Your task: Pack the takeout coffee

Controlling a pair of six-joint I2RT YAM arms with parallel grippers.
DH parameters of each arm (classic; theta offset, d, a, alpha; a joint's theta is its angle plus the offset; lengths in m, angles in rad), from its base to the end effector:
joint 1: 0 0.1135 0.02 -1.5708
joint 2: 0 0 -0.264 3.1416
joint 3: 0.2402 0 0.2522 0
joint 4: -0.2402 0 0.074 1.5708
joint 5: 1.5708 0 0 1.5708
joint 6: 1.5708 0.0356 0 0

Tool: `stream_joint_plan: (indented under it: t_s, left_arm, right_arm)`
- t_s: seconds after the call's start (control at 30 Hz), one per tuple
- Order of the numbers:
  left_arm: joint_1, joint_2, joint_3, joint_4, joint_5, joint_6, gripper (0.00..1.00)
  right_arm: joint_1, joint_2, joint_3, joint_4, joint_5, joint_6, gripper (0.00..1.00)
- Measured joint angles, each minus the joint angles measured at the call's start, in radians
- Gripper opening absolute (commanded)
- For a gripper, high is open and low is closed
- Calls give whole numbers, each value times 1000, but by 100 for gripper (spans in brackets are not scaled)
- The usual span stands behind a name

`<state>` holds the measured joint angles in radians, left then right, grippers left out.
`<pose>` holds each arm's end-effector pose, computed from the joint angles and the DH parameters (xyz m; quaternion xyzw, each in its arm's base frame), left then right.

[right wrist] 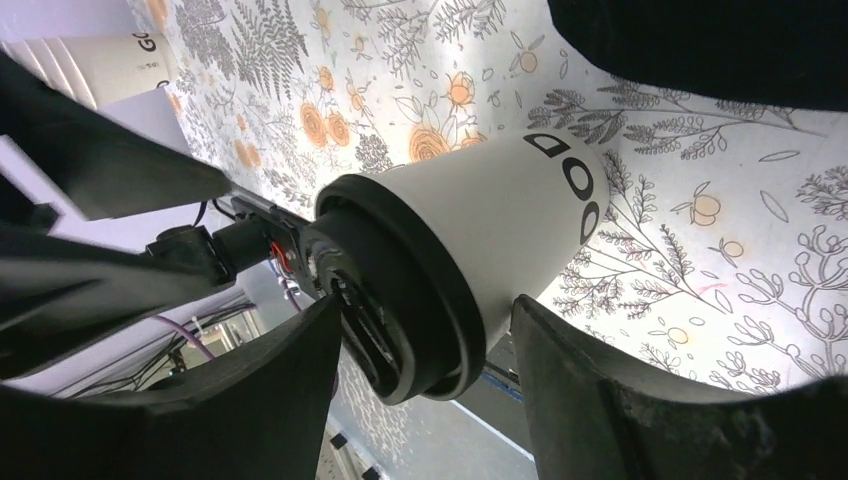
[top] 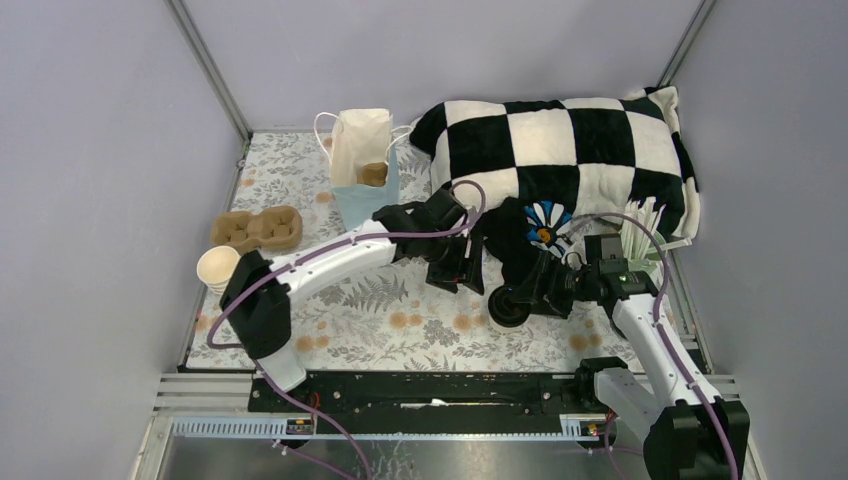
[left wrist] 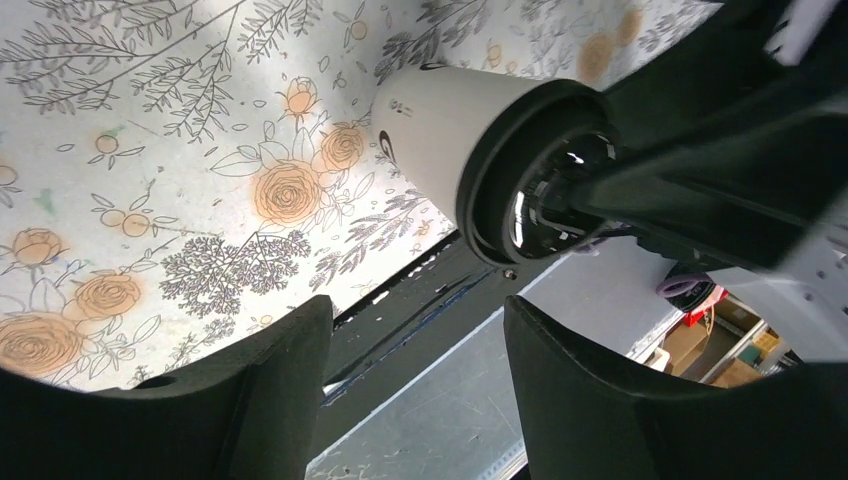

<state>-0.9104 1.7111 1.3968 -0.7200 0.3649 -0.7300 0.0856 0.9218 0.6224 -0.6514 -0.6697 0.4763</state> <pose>0.2128 -0.2947 0.2640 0.1333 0.9400 -0.3099 0.0498 0.1689 0.0367 0.2260 0.0763 0.9018 0.3806 0.1900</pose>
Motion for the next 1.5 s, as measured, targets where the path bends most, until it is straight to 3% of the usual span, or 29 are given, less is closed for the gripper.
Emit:
stream_joint_plan:
  t_s: [0.33, 0.5, 0.73, 0.87, 1.13, 1.5]
  left_arm:
    - [9, -140, -58, 9, -5, -18, 79]
    - [15, -141, -125, 60, 29, -57, 80]
    - [68, -201, -261, 186, 96, -121, 78]
    - [100, -230, -360, 296, 160, -166, 79]
    - [99, -195, -411, 444, 244, -216, 70]
    - [100, -134, -452, 505, 272, -228, 51]
  right_arm:
    - [16, 59, -54, 114, -56, 47, 68]
    - [121, 106, -54, 212, -54, 104, 69]
    - [220, 156, -55, 350, -57, 192, 84]
    - [200, 154, -62, 382, -83, 194, 83]
    - [63, 175, -151, 467, -239, 199, 78]
    - [51, 238, -165, 542, -320, 184, 72]
